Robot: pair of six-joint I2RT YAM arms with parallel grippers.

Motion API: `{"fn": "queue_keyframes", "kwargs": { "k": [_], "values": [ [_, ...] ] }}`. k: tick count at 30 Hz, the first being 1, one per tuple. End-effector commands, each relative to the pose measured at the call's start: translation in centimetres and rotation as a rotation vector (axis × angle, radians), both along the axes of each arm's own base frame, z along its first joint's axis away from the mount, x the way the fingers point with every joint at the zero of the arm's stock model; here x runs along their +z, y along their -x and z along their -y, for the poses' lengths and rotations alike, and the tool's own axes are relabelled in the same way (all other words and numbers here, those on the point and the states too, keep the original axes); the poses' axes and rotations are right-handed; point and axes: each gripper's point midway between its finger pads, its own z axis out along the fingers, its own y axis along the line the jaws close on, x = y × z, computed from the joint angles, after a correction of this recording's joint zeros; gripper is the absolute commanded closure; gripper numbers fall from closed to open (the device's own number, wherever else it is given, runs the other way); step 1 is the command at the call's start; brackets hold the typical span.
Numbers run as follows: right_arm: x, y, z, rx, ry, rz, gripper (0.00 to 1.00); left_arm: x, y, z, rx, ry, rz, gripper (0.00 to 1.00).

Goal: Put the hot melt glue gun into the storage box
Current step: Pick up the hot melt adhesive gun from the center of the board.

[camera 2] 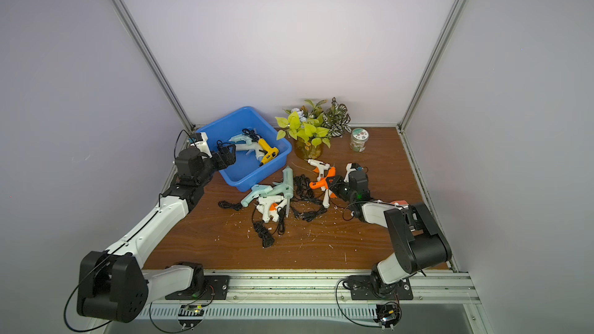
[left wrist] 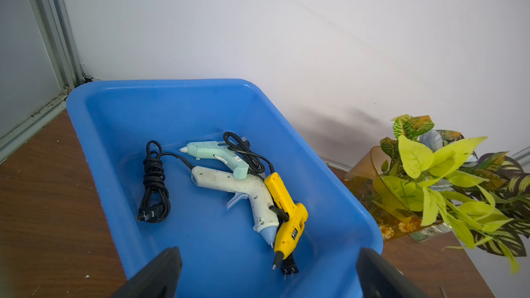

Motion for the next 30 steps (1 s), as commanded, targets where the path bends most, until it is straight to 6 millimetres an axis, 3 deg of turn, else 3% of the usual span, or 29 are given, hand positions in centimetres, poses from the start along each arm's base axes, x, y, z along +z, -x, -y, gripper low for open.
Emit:
{"fn": "queue_keyframes", "kwargs": {
  "k": [1, 7, 10, 14, 23, 30],
  "values": [
    [1.9, 0.6, 0.3, 0.014, 0.036, 0.059, 0.80, 0.5, -0.1, 0.1, -0.012, 0.024, 0.022, 0.00],
    [5.1, 2.0, 1.3, 0.009, 0.071, 0.163, 0.85, 0.8, 0.1, 1.6, -0.088, 0.068, 0.042, 0.00],
    [7.5, 2.9, 1.3, 0.027, 0.062, 0.247, 0.96, 1.1, 0.3, 2.8, -0.163, 0.085, 0.063, 0.00],
    [10.9, 4.0, 0.8, 0.068, 0.040, 0.361, 0.96, 1.7, 0.7, 5.2, -0.306, 0.120, 0.097, 0.00],
    [16.6, 5.2, -2.0, 0.238, -0.049, 0.526, 0.95, 3.2, 3.6, 11.8, -0.743, 0.285, 0.198, 0.00],
    [19.8, 6.0, -4.7, 0.372, -0.130, 0.637, 0.95, 1.4, 5.3, 18.8, -1.016, 0.250, 0.114, 0.01]
  ]
}}
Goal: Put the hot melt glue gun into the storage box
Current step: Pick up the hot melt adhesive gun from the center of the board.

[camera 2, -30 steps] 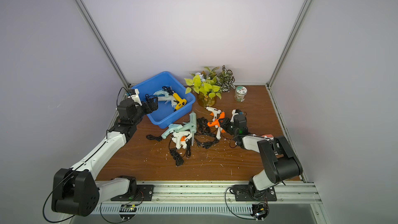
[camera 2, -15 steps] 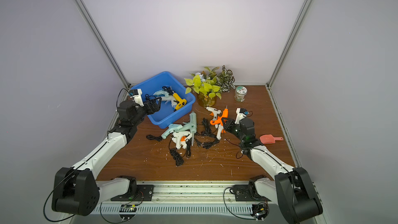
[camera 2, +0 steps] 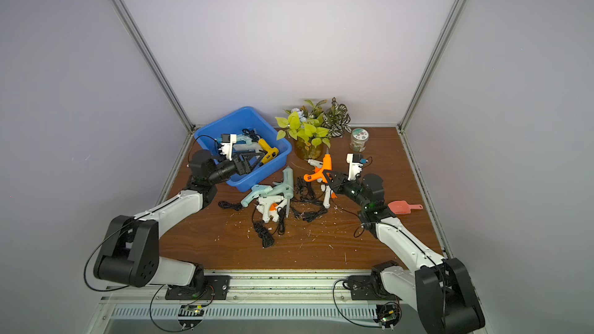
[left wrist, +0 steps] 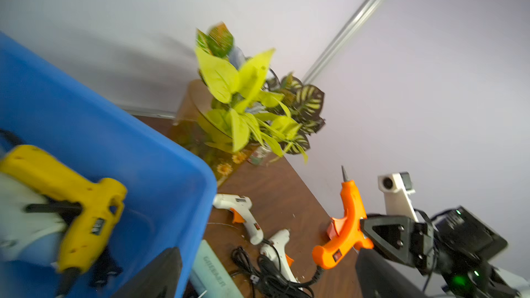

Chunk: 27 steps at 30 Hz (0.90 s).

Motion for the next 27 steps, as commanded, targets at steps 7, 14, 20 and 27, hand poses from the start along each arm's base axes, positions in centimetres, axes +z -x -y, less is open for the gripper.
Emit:
{"fn": "queue_keyframes", "kwargs": {
  "k": [7, 14, 20, 27],
  "values": [
    [8.4, 1.1, -3.6, 0.173, -0.081, 0.269, 0.96, -1.0, 3.9, 8.8, -0.328, -0.214, 0.081, 0.01],
    [10.4, 1.8, -4.7, 0.218, -0.105, 0.325, 0.96, -1.9, 5.0, 11.5, -0.393, -0.298, 0.100, 0.01],
    [10.5, 1.8, -5.2, 0.220, -0.100, 0.332, 0.96, -0.6, 5.8, 12.4, -0.433, -0.242, 0.124, 0.14],
    [9.8, 1.6, -5.8, 0.228, -0.093, 0.318, 0.96, 0.9, 6.4, 12.9, -0.456, -0.164, 0.144, 0.49]
  ]
}}
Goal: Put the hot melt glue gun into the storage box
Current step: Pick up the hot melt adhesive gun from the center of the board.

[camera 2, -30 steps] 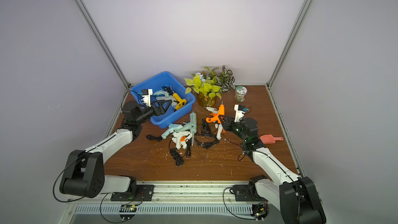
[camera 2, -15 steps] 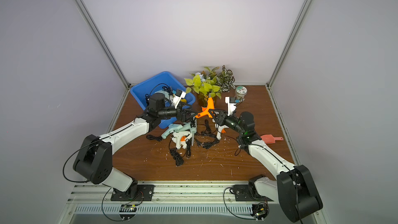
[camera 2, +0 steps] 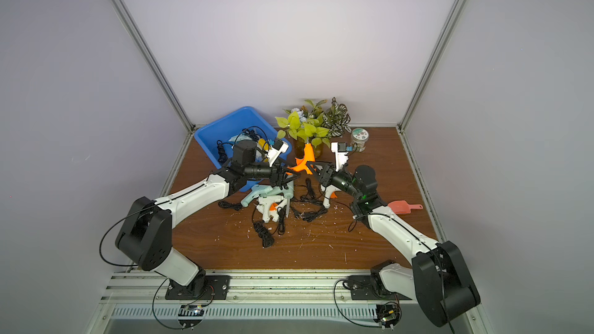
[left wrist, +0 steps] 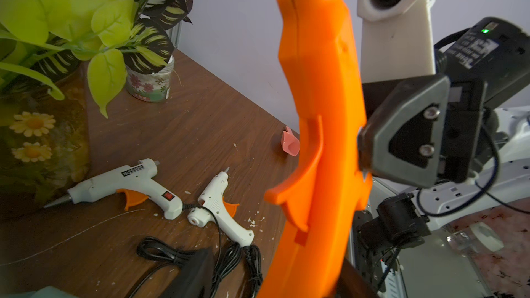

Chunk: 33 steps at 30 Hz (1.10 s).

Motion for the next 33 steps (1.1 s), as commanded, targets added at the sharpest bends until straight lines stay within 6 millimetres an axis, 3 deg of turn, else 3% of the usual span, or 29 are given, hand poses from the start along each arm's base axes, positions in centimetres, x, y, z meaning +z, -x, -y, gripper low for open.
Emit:
{"fn": "queue_keyframes", "kwargs": {
  "k": [1, 6, 10, 14, 16, 20, 27, 33],
  "values": [
    [3.9, 0.5, -0.5, 0.024, -0.042, 0.133, 0.96, 1.7, 0.8, 0.6, -0.038, 0.066, 0.027, 0.55],
    [3.4, 0.4, -0.7, 0.024, -0.037, 0.120, 0.92, 2.5, 0.9, 0.3, -0.022, 0.081, 0.042, 0.81],
    [3.3, 0.3, -0.5, 0.010, -0.031, 0.113, 0.81, 3.0, 0.5, -0.2, 0.032, 0.077, 0.064, 0.95],
    [3.3, 0.2, -0.2, -0.018, -0.013, 0.108, 0.47, 4.0, -0.4, -1.2, 0.134, 0.064, 0.100, 1.00],
    [3.2, -0.1, 0.3, -0.056, 0.007, 0.100, 0.36, 4.3, -1.1, -2.0, 0.198, 0.051, 0.114, 1.00],
    [2.6, -0.8, 2.2, -0.186, 0.054, 0.066, 0.21, 5.0, -3.0, -4.8, 0.334, 0.031, 0.114, 1.00],
    [1.9, -0.4, 5.6, -0.364, 0.067, 0.047, 0.17, 5.2, -7.7, -11.6, 0.596, -0.043, 0.107, 1.00],
    [1.1, 0.1, 7.4, -0.446, 0.113, 0.026, 0.16, 3.1, -12.7, -17.9, 0.824, -0.120, 0.049, 1.00]
  ]
}}
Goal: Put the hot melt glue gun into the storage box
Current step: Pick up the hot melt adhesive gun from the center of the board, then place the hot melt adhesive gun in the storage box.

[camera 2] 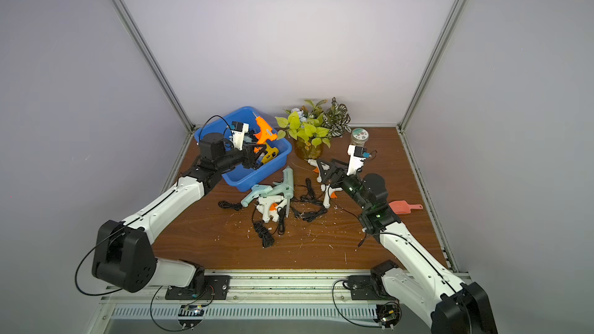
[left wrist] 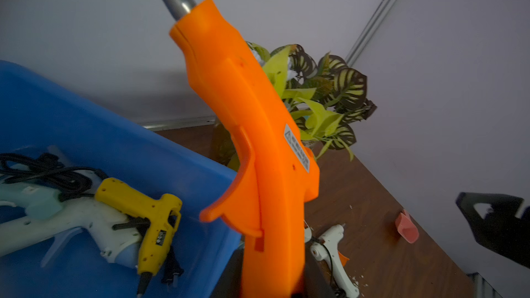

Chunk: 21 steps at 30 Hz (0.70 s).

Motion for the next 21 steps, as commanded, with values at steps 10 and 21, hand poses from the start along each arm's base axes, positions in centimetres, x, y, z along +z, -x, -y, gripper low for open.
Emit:
{"fn": "queue_keyframes", "kwargs": {
  "k": [10, 21],
  "values": [
    [-1.0, -0.1, 1.8, -0.103, 0.060, -0.025, 0.16, -5.1, -9.7, -7.5, 0.259, 0.044, -0.141, 1.00],
    [-2.2, -0.3, 2.0, -0.116, 0.072, -0.061, 0.16, -10.9, -14.7, -7.6, 0.302, 0.055, -0.269, 0.95]
  ]
}}
